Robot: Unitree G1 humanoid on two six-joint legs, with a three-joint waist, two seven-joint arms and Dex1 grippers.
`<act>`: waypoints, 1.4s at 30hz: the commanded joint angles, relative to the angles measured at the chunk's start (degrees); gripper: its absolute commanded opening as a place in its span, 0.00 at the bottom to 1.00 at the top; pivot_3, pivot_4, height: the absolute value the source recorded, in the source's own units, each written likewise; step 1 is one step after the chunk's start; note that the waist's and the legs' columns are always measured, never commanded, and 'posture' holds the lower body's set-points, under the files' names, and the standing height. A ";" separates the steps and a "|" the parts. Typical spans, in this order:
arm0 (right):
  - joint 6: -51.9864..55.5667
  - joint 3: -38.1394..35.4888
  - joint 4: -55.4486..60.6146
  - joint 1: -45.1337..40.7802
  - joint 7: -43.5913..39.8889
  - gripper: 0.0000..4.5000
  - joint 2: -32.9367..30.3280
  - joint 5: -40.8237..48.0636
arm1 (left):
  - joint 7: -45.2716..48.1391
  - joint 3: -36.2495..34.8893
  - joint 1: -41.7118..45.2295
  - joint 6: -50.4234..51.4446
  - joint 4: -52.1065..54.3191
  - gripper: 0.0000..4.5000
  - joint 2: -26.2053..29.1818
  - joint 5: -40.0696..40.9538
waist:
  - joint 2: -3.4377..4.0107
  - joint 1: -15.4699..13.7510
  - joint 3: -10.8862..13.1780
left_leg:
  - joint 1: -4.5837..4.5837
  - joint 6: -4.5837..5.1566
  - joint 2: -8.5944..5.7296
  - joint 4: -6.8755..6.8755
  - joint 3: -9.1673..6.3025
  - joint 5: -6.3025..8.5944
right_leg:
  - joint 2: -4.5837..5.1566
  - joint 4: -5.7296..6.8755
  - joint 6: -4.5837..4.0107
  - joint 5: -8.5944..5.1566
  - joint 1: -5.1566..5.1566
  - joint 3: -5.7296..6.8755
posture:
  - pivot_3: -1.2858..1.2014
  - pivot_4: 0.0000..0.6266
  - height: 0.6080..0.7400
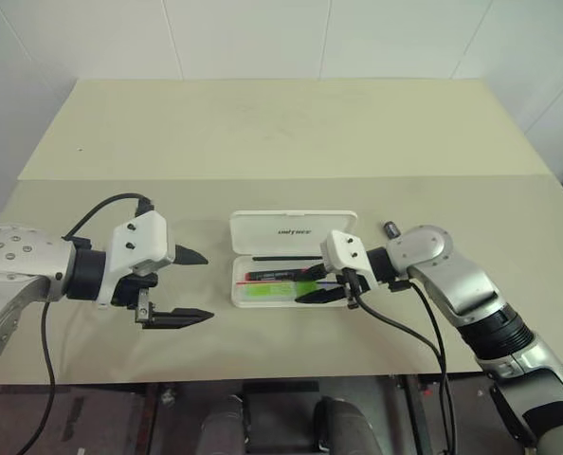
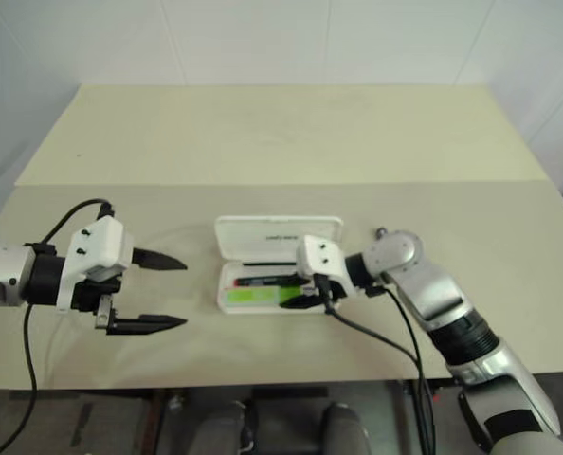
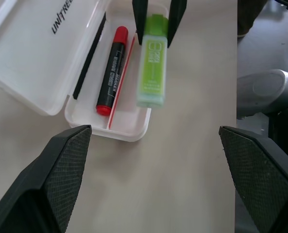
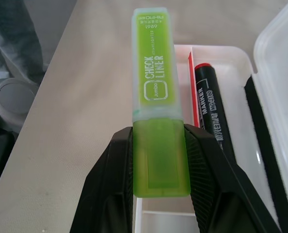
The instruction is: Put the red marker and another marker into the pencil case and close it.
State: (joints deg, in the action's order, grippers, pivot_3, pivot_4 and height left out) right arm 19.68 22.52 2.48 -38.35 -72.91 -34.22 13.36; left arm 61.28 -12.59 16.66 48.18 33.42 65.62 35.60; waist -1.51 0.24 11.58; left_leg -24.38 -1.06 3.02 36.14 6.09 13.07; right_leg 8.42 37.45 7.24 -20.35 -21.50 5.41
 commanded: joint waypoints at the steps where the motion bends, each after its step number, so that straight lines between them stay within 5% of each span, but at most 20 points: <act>1: -3.36 0.95 -1.51 -0.84 0.16 0.24 1.57 -2.33 | -1.08 -1.94 -0.85 0.31 2.12 1.00 0.86 0.70 | 0.00 0.02 0.00 | 0.00 0.00 0.00 0.00 0.00 0.00 | 0.00 0.00 0.00 0.00 0.00 0.00 | 0.52 0.24 1.00; 8: -1.52 0.67 -1.06 -1.56 -0.45 0.24 2.43 -3.31 | -2.01 -2.59 -1.79 0.51 2.86 1.00 1.07 1.19 | 0.00 0.00 0.00 | 0.00 0.00 0.00 0.01 0.01 0.00 | 0.00 0.02 0.00 0.00 0.00 -0.02 | 0.52 0.24 1.00; 18: 0.51 0.12 0.81 -1.41 -1.98 0.99 1.30 -2.69 | -2.49 -2.37 -1.90 -0.06 3.26 1.00 0.93 1.15 | 0.00 -0.01 0.00 | 0.00 -0.01 0.00 0.01 0.00 0.00 | 0.00 0.02 0.00 0.00 0.00 -0.02 | 0.52 0.24 1.00; 24: 1.24 -7.92 2.63 -0.60 -7.39 0.99 -4.84 4.62 | -1.97 0.00 0.89 -1.74 2.41 1.00 0.12 1.23 | 0.00 -0.32 0.00 | -0.01 0.00 -0.01 0.02 0.01 0.00 | 0.00 -0.01 0.00 0.00 0.00 -0.01 | 0.52 0.24 1.00; 29: 4.34 -22.08 -2.75 -1.12 -8.45 0.99 -11.99 13.23 | -2.29 2.00 5.60 -2.79 1.71 1.00 -1.92 2.13 | -0.03 -0.31 0.00 | 0.00 0.02 -0.01 0.04 0.01 0.02 | 0.00 -0.02 0.00 0.00 0.05 0.00 | 0.52 0.24 1.00; 37: 1.38 -19.05 -29.68 -9.06 15.76 0.99 -12.13 -7.13 | -7.17 5.98 15.47 -2.25 -1.16 1.00 -7.53 1.66 | -0.03 0.35 0.00 | 0.19 -0.01 0.02 -0.01 0.26 0.00 | -0.01 -0.04 -0.01 -0.01 -0.03 -0.25 | 0.52 0.24 1.00; 42: 3.95 -18.01 -35.17 -11.11 20.54 0.99 -9.15 -10.49 | -14.32 15.93 24.56 0.02 -2.40 1.00 -15.61 -2.68 | -0.02 -0.01 0.01 | 0.13 -0.01 0.00 0.04 0.29 0.00 | 0.00 0.13 0.00 0.00 -0.03 -0.29 | 0.52 0.24 1.00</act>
State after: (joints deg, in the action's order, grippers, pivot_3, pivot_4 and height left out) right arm 22.91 5.38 -33.04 -47.90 -53.90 -42.59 3.83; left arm 49.26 1.35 39.01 47.84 30.66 51.07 34.89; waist -1.53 0.23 11.58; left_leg -24.25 -1.07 3.02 36.19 6.37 13.08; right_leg 8.42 37.58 7.24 -20.35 -21.53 5.12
